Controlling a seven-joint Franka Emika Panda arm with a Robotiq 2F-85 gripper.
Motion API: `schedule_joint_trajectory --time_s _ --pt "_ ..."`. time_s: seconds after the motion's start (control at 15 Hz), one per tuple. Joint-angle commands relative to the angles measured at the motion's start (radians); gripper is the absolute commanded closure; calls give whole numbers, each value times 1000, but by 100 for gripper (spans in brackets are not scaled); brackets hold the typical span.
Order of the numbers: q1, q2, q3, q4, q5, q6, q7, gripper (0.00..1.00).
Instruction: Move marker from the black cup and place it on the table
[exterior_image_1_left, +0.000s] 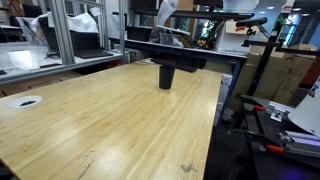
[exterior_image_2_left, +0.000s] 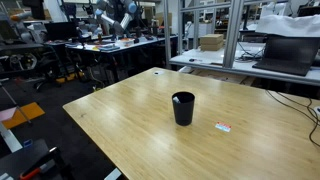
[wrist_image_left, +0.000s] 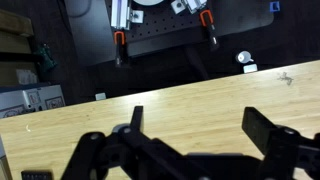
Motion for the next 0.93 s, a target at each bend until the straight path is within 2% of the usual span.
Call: schedule_joint_trajectory --time_s 0.0,0.53,0.87 --pt "9 1 -8 3 -4 1 4 0" --pt "9 1 -8 4 -4 1 4 0" --pt "-52 87 -32 52 58 32 180 0"
